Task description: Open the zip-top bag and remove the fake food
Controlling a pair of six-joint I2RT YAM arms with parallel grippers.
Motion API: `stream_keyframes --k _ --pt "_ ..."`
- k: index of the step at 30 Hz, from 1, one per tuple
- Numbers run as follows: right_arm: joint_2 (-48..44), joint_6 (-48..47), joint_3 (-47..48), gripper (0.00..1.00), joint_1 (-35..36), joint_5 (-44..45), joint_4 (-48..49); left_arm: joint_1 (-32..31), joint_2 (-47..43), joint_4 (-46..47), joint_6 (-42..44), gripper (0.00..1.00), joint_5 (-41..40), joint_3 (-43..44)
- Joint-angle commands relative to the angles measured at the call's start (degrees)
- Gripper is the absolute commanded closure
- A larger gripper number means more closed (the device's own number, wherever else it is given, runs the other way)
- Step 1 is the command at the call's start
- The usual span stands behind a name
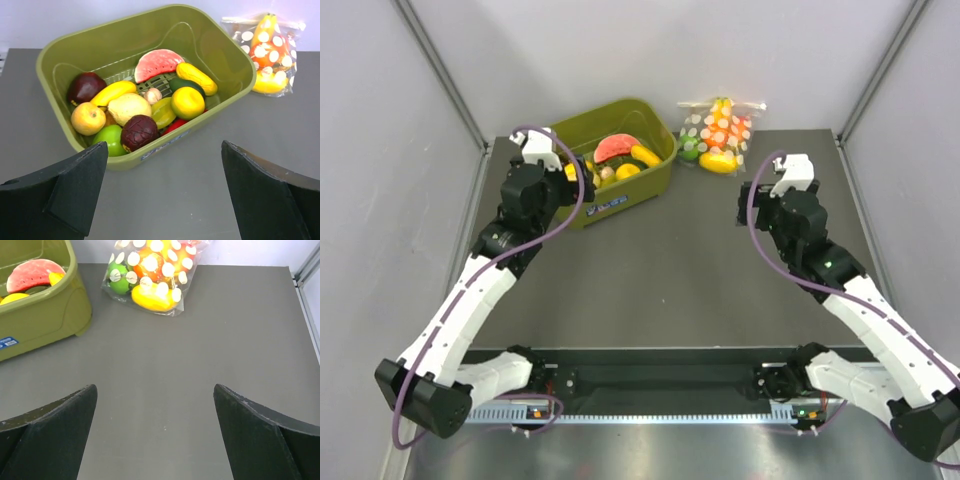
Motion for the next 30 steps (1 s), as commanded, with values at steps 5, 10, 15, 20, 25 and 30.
stream_keyframes --k 5,10,15,20,25,30 --pt "5.2 2.3 3.9 0.00 -4.5 -6.7 4.1 -0.1 -3.4 -0.2 1.0 0.01 -1.5 -2.6" --pt "12.1 5.2 6.2 0.00 -12.6 -18.1 10.4 -0.1 -4.3 -2.1 3.8 0.01 2.9 -3.8" --pt "25.8 9.1 11.7 0.00 -21.0 -29.9 14.9 -0.2 -5.7 -1.7 4.3 0.01 7.1 -5.5" --pt "42.9 9.9 23.9 0.00 -24.2 -33.5 17.9 -0.2 -7.7 -0.8 3.3 0.01 9.6 -6.4" --pt "58.2 11.6 38.8 0.00 -25.5 -36.7 17.2 -0.2 -9.1 -0.2 4.1 0.01 9.6 -7.2" --pt "72.1 12.4 52.3 0.00 -25.5 -37.4 15.5 -0.2 -8.8 -0.8 4.4 0.01 9.3 -7.1"
